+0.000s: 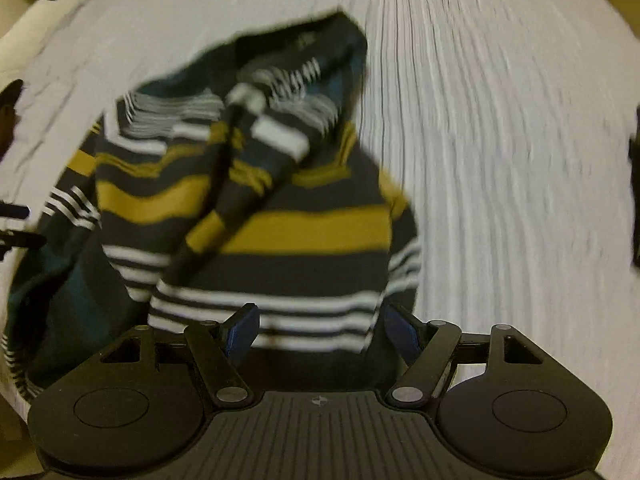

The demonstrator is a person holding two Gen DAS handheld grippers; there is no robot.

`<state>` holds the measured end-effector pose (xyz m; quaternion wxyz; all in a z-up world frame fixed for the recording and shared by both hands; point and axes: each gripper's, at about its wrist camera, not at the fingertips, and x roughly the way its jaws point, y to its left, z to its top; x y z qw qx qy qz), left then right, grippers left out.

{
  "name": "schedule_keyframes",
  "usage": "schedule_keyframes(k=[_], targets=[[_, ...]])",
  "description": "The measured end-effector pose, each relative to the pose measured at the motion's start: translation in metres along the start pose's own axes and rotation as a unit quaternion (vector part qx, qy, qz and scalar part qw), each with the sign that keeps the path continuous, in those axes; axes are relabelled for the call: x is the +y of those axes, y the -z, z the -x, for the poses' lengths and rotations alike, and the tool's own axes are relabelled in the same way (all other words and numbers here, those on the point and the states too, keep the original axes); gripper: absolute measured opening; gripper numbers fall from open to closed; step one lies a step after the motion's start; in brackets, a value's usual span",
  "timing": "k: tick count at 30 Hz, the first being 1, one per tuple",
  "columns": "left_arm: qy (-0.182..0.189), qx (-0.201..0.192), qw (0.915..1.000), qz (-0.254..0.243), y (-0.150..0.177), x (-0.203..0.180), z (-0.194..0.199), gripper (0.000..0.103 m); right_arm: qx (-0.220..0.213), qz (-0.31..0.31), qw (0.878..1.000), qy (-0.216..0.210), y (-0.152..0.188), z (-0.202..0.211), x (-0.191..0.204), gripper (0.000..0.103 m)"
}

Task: Fold clothes
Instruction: 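Lay the striped sweater flat on the bed with both grippers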

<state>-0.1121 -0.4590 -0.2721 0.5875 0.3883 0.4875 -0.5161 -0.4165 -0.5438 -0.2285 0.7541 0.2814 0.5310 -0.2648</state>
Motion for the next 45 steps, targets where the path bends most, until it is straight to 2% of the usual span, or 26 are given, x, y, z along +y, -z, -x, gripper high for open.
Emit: schedule_keyframes(k=[2,4,5,6,7,9,12,16,20,21,23,25,26,27,28,30,32,35,38,40,44,45], targets=[[0.006,0.009,0.9996,-0.025,0.003,-0.006,-0.012,0.053,0.016,-0.015,1.0,0.0,0.003,-0.025,0.006,0.072],[0.013,0.008,0.9989,-0.045,0.002,-0.01,-0.011,0.012,0.027,-0.029,0.999,-0.003,0.003,-0.043,0.012,0.07],[0.015,0.001,0.9988,-0.047,0.0,-0.009,-0.002,0.008,0.031,-0.027,0.999,0.001,0.002,-0.045,0.016,0.041],[0.022,-0.01,0.9987,-0.045,-0.003,-0.006,0.009,0.007,0.035,-0.024,0.999,0.004,0.0,-0.047,0.019,0.012],[0.027,-0.022,0.9985,-0.043,-0.005,0.0,0.023,0.007,0.033,-0.013,0.999,0.016,-0.003,-0.041,0.023,0.009],[0.019,-0.047,0.9981,-0.035,-0.008,0.024,0.054,0.007,0.018,-0.01,1.0,0.022,-0.012,-0.016,0.019,0.007],[-0.03,-0.077,0.9965,0.015,-0.021,0.087,0.096,0.007,-0.017,-0.005,0.999,0.051,-0.024,0.032,0.003,0.006],[-0.101,-0.114,0.9865,0.059,-0.047,0.156,0.135,0.007,-0.083,-0.013,0.985,0.149,-0.042,0.088,-0.042,0.006],[-0.129,-0.121,0.9829,0.05,-0.068,0.169,0.129,0.008,-0.132,-0.023,0.964,0.229,-0.068,0.112,-0.086,0.006],[-0.134,-0.116,0.9829,0.05,-0.07,0.167,0.121,0.01,-0.131,-0.019,0.959,0.249,-0.075,0.103,-0.092,0.007],[-0.151,-0.099,0.9824,0.048,-0.07,0.157,0.105,0.016,-0.104,-0.018,0.957,0.27,-0.086,0.077,-0.101,0.007],[-0.157,-0.087,0.9832,0.036,-0.061,0.146,0.097,0.024,-0.076,-0.031,0.961,0.263,-0.088,0.059,-0.106,0.011],[-0.153,-0.087,0.984,0.028,-0.056,0.14,0.096,0.03,-0.066,-0.04,0.963,0.259,-0.088,0.055,-0.108,0.038],[-0.15,-0.088,0.9846,0.02,-0.05,0.135,0.096,0.043,-0.079,-0.039,0.962,0.259,-0.082,0.058,-0.102,0.065],[-0.15,-0.09,0.9846,0.012,-0.041,0.129,0.097,0.044,-0.092,-0.037,0.961,0.258,-0.077,0.062,-0.095,0.072],[-0.132,-0.093,0.9869,0.002,-0.022,0.111,0.1,0.044,-0.099,-0.024,0.966,0.237,-0.063,0.068,-0.082,0.073],[-0.078,-0.079,0.9938,0.001,0.002,0.091,0.097,0.045,-0.094,-0.029,0.977,0.188,-0.041,0.073,-0.07,0.073],[0.011,-0.026,0.9996,-0.007,0.04,0.059,0.071,0.045,-0.074,-0.053,0.989,0.113,0.002,0.078,-0.049,0.073],[0.076,0.029,0.9966,-0.015,0.076,0.028,0.037,0.046,-0.038,-0.07,0.995,0.053,0.047,0.074,-0.031,0.073],[0.09,0.048,0.9946,-0.018,0.093,0.015,0.019,0.047,-0.002,-0.077,0.997,0.021,0.078,0.068,-0.021,0.073],[0.116,0.041,0.9923,0.014,0.104,0.008,0.009,0.047,0.037,-0.085,0.995,-0.027,0.121,0.063,-0.005,0.073],[0.128,0.037,0.991,0.018,0.104,0.009,0.01,0.041,0.043,-0.083,0.995,-0.036,0.129,0.062,-0.001,0.073]])
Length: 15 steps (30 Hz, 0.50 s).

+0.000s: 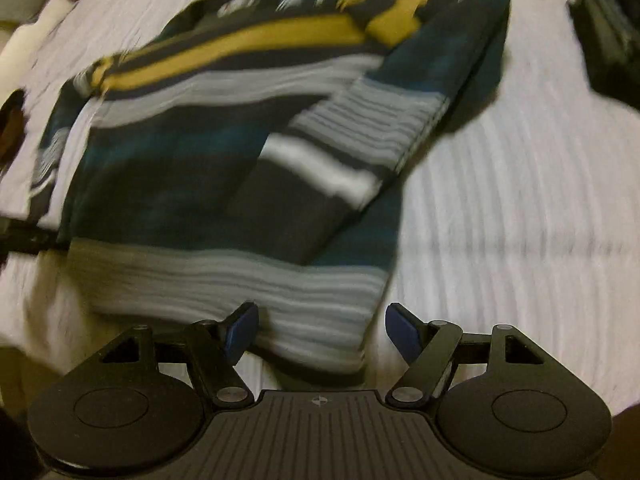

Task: Fold clothes
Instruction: 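Lay the striped sweater flat on the bed with both grippers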

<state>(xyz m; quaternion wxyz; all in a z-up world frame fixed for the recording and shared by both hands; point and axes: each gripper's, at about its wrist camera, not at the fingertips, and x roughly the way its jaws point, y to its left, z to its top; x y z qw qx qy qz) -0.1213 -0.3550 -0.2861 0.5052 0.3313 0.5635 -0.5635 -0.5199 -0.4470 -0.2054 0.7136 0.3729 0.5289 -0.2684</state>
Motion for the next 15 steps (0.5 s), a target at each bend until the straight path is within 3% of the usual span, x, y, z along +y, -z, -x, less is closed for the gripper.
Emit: schedule_keyframes(k=[3,6,10,12,14,15], targets=[[0.029,-0.006,0.9995,-0.005,0.002,0.0,0.004,0.031,0.016,0.0,1.0,-0.003,0.013,-0.01,0.001,0.073],[0.04,-0.016,0.999,-0.008,0.001,0.004,0.018,0.011,0.016,-0.029,0.999,-0.009,0.021,-0.021,-0.007,0.073],[0.052,-0.029,0.9981,-0.013,0.005,0.014,0.04,0.008,0.02,-0.067,0.996,-0.05,0.027,-0.028,-0.024,0.073],[0.044,-0.033,0.9985,-0.007,0.006,0.019,0.042,0.011,0.021,-0.065,0.995,-0.073,0.024,-0.029,-0.032,0.073],[0.032,-0.037,0.9988,0.004,0.009,0.024,0.041,0.032,0.026,-0.049,0.994,-0.094,0.022,-0.029,-0.034,0.073],[0.031,-0.044,0.9985,0.013,0.011,0.026,0.041,0.048,0.029,-0.041,0.993,-0.106,0.02,-0.028,-0.035,0.073]])
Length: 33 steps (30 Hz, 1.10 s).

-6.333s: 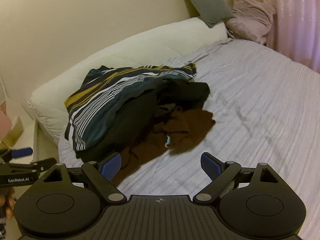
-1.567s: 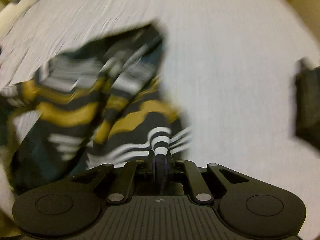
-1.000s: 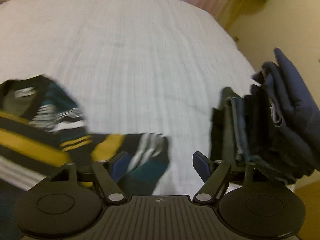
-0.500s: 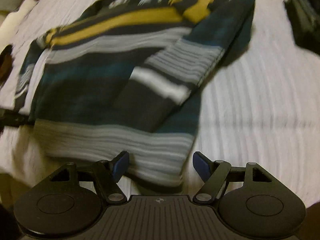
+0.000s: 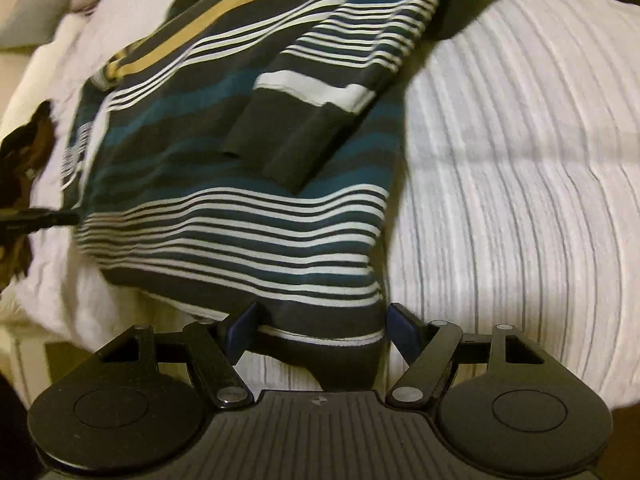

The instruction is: Fold clothes

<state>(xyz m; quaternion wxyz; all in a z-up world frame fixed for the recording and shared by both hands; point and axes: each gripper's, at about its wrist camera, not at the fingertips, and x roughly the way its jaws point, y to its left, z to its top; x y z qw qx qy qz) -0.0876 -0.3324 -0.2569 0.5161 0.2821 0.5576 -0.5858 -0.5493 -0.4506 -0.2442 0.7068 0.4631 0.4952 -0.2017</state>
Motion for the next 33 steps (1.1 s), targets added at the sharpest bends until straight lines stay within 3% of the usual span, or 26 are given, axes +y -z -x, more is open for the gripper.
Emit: schedule_keyframes(k=[1,3,7,8,10,11,12,13,15,18,21,24,28,29,30,31,32,33], targets=[[0.0,-0.004,1.0,0.005,0.003,0.002,0.0,0.055,0.003,0.006,1.0,-0.013,-0.001,-0.001,-0.003,0.073],[0.008,-0.001,1.0,0.004,0.008,0.006,-0.002,0.059,0.008,0.016,0.999,-0.037,-0.003,-0.002,-0.002,0.073],[0.036,0.008,0.9993,-0.009,0.011,0.003,-0.025,0.06,0.013,0.035,0.999,-0.038,0.003,-0.006,-0.001,0.073],[0.05,0.01,0.9986,-0.01,0.011,0.001,-0.032,0.058,0.009,0.031,0.999,-0.038,0.003,-0.009,-0.002,0.073],[0.072,0.015,0.9972,-0.016,0.011,-0.004,-0.04,0.036,0.006,0.031,0.999,-0.032,0.005,-0.01,-0.002,0.073],[0.075,0.018,0.9968,-0.022,0.01,-0.007,-0.041,0.032,0.007,0.026,0.999,-0.026,0.004,-0.012,-0.001,0.056],[0.072,0.022,0.9968,-0.028,0.01,-0.008,-0.037,0.015,0.008,0.017,1.0,-0.022,0.002,-0.011,-0.002,0.026],[0.075,0.022,0.9965,-0.03,0.009,-0.008,-0.028,0.009,0.008,-0.004,1.0,-0.024,-0.001,-0.008,-0.004,0.018],[0.083,0.012,0.9958,-0.036,0.007,-0.006,0.001,0.008,-0.007,-0.034,0.999,-0.033,-0.01,0.009,-0.003,0.012],[0.09,-0.006,0.9929,-0.078,0.006,-0.011,0.055,0.007,-0.021,-0.035,0.999,-0.034,-0.021,0.041,0.007,0.01],[0.099,0.003,0.9892,-0.108,0.012,-0.021,0.09,0.007,0.01,0.042,0.999,-0.008,-0.028,0.07,0.04,0.009],[0.093,0.028,0.9888,-0.113,0.033,-0.032,0.088,0.008,0.059,0.11,0.992,0.031,-0.019,0.077,0.066,0.009],[0.009,0.072,0.9934,-0.089,0.07,-0.034,0.05,0.008,0.048,0.117,0.984,0.122,-0.002,0.056,0.07,0.01],[-0.007,0.088,0.9926,-0.083,0.079,-0.032,0.042,0.008,0.049,0.097,0.984,0.142,0.001,0.047,0.064,0.015],[-0.019,0.097,0.9918,-0.081,0.088,-0.03,0.039,0.008,0.055,0.078,0.982,0.161,0.003,0.041,0.058,0.039],[-0.027,0.101,0.9914,-0.078,0.093,-0.028,0.039,0.008,0.062,0.059,0.98,0.179,0.004,0.036,0.052,0.048],[-0.029,0.098,0.9919,-0.075,0.096,-0.026,0.042,0.008,0.057,0.056,0.979,0.19,0.005,0.037,0.048,0.058],[-0.03,0.094,0.9926,-0.071,0.097,-0.024,0.046,0.009,0.049,0.053,0.979,0.189,0.004,0.04,0.047,0.058]])
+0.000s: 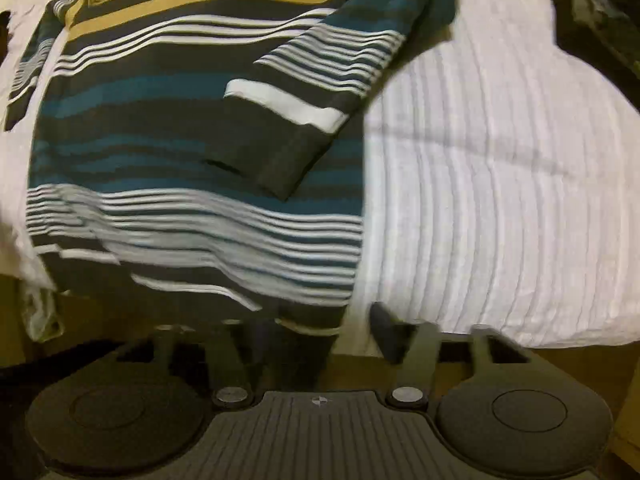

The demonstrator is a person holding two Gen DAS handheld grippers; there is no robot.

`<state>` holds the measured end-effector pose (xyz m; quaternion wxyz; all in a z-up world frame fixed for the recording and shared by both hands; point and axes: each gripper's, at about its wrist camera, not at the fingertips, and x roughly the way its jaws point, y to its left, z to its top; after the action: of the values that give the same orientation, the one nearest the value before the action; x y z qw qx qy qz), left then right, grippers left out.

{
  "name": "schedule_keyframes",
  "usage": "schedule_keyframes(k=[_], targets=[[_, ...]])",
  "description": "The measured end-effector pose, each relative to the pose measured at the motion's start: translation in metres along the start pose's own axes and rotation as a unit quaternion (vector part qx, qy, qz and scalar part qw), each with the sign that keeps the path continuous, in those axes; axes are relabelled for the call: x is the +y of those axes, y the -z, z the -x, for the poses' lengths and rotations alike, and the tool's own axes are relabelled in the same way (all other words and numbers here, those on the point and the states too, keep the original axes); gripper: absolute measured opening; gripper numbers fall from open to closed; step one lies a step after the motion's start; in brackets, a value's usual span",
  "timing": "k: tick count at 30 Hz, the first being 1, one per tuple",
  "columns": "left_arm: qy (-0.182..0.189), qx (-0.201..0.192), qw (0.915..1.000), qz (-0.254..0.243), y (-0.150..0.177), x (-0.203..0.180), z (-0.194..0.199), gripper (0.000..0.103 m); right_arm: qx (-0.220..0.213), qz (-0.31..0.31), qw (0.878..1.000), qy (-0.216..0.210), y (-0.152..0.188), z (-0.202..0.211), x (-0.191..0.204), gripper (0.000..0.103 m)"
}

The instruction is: Fold clothes

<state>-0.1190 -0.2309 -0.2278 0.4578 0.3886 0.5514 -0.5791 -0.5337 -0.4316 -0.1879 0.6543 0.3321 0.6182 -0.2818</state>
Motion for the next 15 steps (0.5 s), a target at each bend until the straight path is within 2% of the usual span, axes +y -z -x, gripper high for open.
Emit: schedule_keyframes(k=[2,5,8,10,11,15], targets=[[-0.005,-0.018,0.9998,0.005,-0.006,0.004,0.01,0.014,-0.017,-0.011,1.0,-0.017,-0.006,0.008,-0.003,0.058],[-0.024,-0.056,0.9981,0.001,-0.035,0.009,0.026,0.019,-0.067,0.001,0.998,-0.013,-0.03,0.029,0.011,0.058],[-0.05,-0.085,0.995,-0.012,-0.078,0.012,0.033,0.025,-0.119,0.023,0.992,-0.021,-0.072,0.044,0.03,0.058],[-0.068,-0.104,0.992,-0.021,-0.108,0.013,0.037,0.033,-0.14,0.044,0.989,-0.024,-0.104,0.045,0.038,0.058],[-0.077,-0.111,0.9905,-0.025,-0.122,0.013,0.037,0.034,-0.146,0.056,0.987,-0.02,-0.123,0.042,0.041,0.059],[-0.102,-0.114,0.9877,-0.032,-0.181,0.009,0.023,0.036,-0.161,0.095,0.982,0.016,-0.185,0.014,0.035,0.075]])
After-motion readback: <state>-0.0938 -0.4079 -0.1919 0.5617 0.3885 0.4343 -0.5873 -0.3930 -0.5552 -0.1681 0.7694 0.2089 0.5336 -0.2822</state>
